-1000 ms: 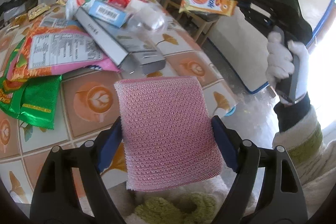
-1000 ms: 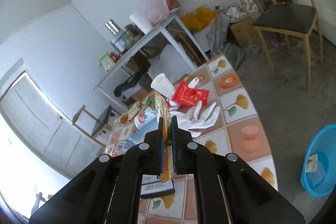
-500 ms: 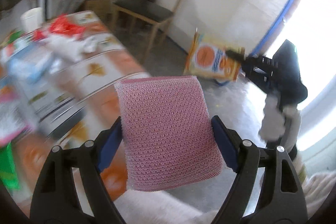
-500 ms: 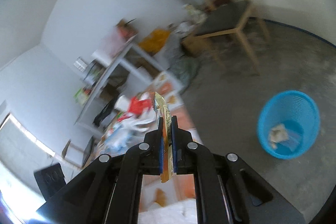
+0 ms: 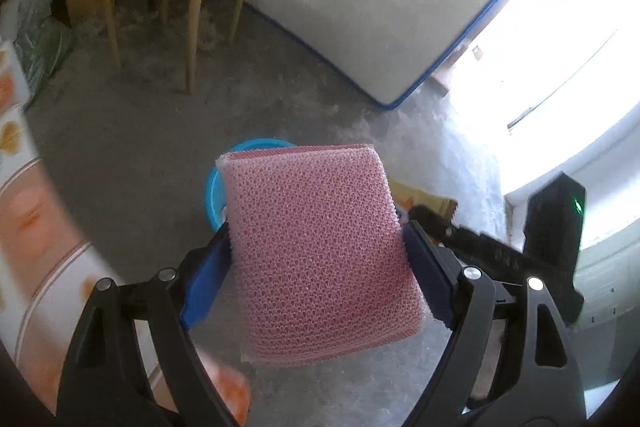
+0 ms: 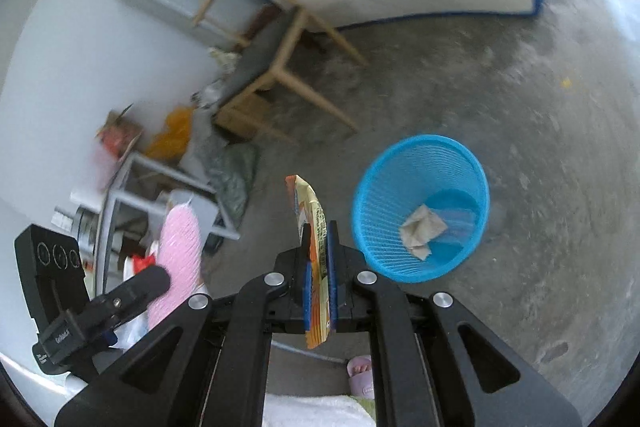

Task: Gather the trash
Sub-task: 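Drop the pink sponge and yellow snack packet into the blue wastebasket, then move both grippers back over the table toward the clear plastic container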

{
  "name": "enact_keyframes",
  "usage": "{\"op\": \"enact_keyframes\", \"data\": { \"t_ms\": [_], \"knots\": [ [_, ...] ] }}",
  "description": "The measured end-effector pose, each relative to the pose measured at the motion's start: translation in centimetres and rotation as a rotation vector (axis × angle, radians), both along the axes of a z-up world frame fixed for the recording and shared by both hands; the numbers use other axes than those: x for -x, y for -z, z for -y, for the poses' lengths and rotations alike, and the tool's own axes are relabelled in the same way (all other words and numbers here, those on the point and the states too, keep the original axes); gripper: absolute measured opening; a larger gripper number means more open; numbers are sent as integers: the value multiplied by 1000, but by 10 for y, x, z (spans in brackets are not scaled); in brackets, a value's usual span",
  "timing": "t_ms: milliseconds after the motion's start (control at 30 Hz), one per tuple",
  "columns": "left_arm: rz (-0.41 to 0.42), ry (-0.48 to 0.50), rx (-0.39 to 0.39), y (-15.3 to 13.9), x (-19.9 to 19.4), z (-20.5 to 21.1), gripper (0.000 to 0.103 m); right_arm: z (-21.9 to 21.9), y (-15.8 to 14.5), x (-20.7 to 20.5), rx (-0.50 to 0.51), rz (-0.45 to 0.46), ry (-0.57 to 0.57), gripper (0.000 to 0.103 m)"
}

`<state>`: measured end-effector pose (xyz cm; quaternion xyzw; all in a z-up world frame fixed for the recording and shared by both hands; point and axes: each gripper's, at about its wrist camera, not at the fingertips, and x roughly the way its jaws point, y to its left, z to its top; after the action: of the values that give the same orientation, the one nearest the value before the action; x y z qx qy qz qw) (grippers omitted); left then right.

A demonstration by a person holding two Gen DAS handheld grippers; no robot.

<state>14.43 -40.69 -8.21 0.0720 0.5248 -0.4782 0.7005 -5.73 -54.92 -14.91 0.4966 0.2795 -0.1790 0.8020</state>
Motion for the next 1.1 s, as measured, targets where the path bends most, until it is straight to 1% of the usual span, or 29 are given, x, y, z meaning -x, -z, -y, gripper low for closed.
{"op": "enact_keyframes", "data": {
  "t_ms": [67,100,200,233,267,300,367,433,533,633,767,867,933,967,1033,1100],
  "knots": [
    [-33,-8,-30,23,-10,29,82,12,18,-6,-28,-12,33,8],
    [-51,-19,-42,33,-16,39,83,19,27,-10,-40,-16,47,10],
    [-114,-63,-71,66,-27,66,83,37,55,-27,-85,-41,83,12],
    [-136,-74,-81,76,-30,70,83,43,66,-33,-106,-50,87,16],
    [-157,-79,-93,86,-34,77,83,47,73,-37,-117,-62,92,30],
    [-168,-83,-99,92,-37,79,83,50,80,-41,-126,-74,96,36],
    [-189,-110,-111,101,-41,77,83,56,94,-48,-140,-97,101,36],
    [-213,-120,-89,101,-41,70,83,61,104,-54,-143,-124,99,37],
    [-185,-121,-44,88,-42,56,83,64,110,-57,-133,-140,97,38],
    [-145,-118,19,65,-41,47,83,63,110,-52,-130,-128,102,38],
    [-84,-102,126,23,-35,20,83,55,97,-41,-105,-108,90,38],
    [-35,-87,205,-12,-25,-7,83,40,77,-33,-56,-103,56,38],
    [-10,-75,252,-34,-14,-34,83,31,62,-27,-26,-91,30,38],
    [-2,-69,267,-43,-10,-46,83,24,50,-23,0,-83,10,39],
    [23,-60,272,-56,2,-69,83,8,29,-14,43,-60,-31,43],
    [58,-63,295,-68,17,-99,83,-6,11,-8,67,-39,-71,47]
  ]
}}
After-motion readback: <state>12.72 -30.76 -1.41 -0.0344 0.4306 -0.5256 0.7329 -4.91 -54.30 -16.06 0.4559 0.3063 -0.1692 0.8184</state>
